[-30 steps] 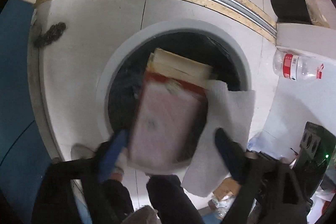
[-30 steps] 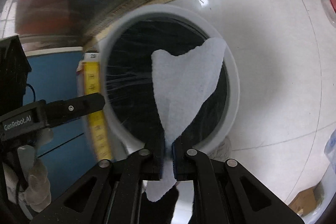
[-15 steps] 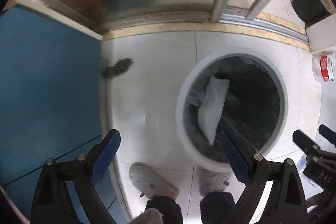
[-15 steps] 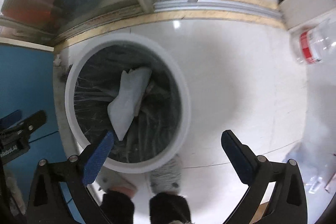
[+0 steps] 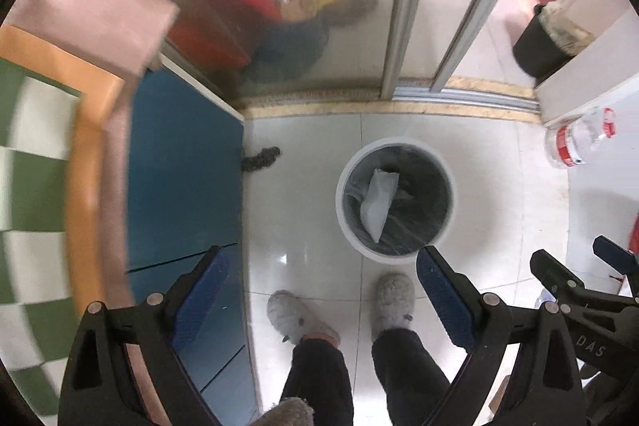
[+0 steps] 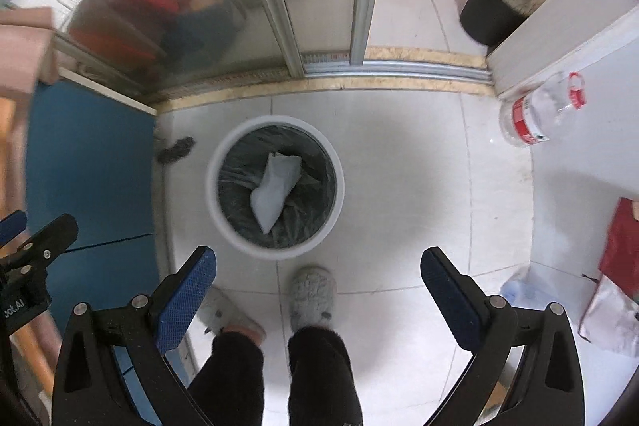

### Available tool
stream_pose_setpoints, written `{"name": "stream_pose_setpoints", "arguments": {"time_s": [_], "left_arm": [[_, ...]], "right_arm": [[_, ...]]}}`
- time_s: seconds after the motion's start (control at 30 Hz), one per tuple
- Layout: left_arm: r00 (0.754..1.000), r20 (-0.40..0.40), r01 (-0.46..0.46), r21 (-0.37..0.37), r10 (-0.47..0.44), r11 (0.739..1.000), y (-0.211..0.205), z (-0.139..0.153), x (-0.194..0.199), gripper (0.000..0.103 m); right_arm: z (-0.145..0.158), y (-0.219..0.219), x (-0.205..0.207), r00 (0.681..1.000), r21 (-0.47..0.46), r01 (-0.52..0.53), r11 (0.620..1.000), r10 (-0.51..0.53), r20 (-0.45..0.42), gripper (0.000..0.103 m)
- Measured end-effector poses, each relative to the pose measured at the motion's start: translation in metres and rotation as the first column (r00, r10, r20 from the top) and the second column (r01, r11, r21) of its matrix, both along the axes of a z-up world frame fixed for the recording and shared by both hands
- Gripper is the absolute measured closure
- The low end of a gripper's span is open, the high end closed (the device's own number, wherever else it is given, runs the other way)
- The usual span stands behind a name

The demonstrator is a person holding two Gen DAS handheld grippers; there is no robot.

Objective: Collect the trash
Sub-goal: 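Carry the box and tissue to the bin and release the tissue from the right tool, then return both tools to the table and grasp the green-white medicine box with the right tool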

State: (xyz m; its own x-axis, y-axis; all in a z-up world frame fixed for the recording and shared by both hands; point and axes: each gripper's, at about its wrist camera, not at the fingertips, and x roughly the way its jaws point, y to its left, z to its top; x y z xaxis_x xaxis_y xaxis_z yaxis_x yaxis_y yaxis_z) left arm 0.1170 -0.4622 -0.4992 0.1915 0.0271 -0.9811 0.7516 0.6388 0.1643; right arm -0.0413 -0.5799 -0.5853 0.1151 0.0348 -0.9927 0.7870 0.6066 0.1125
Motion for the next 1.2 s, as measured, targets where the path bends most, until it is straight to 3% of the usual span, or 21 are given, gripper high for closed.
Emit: {"name": "stream_pose_setpoints", "arguments": {"time_s": [0.17,0.27,0.43,0.67,0.8,0.87,1.03,1.1,1.2], "left_arm": [[1.000,0.000,-0.001,-0.042,0.001,0.999,0.012,0.082,-0.019,0.007],[1.000,-0.010,-0.015,-0.073,0.014,0.997,0.021,0.121,-0.029,0.007],[0.998,-0.037,-0.051,-0.135,0.046,0.990,0.035,0.173,-0.037,0.007],[0.994,-0.010,-0.106,-0.218,0.106,0.970,0.056,0.233,-0.021,0.007],[0.987,0.059,-0.130,-0.260,0.150,0.957,0.081,0.265,0.009,0.007],[0.976,0.097,-0.159,-0.279,0.193,0.947,0.102,0.278,0.029,0.000],[0.927,0.146,-0.290,-0.303,0.345,0.908,0.193,0.307,0.092,0.000],[0.886,0.171,-0.373,-0.289,0.431,0.882,0.244,0.309,0.119,0.000],[0.807,0.185,-0.513,-0.251,0.560,0.821,0.326,0.300,0.154,0.000]], "right_arm": [[0.096,0.012,-0.024,0.999,-0.013,-0.005,1.000,0.005,0.031,0.000],[0.160,0.018,-0.040,0.998,-0.042,-0.012,0.999,0.014,0.056,0.000],[0.236,0.025,-0.065,0.996,-0.078,0.000,0.997,0.007,0.091,0.000],[0.295,0.035,-0.076,0.992,-0.061,0.037,0.997,-0.029,0.121,0.000],[0.320,0.044,-0.055,0.987,-0.036,0.032,0.999,-0.026,0.156,0.000],[0.333,0.053,-0.036,0.983,-0.031,0.011,0.999,-0.005,0.185,0.000],[0.365,0.103,0.046,0.959,-0.040,-0.118,0.992,0.125,0.254,0.000],[0.377,0.128,0.080,0.944,-0.042,-0.174,0.984,0.178,0.277,0.000],[0.382,0.172,0.135,0.913,-0.051,-0.273,0.961,0.276,0.300,0.000]]}}
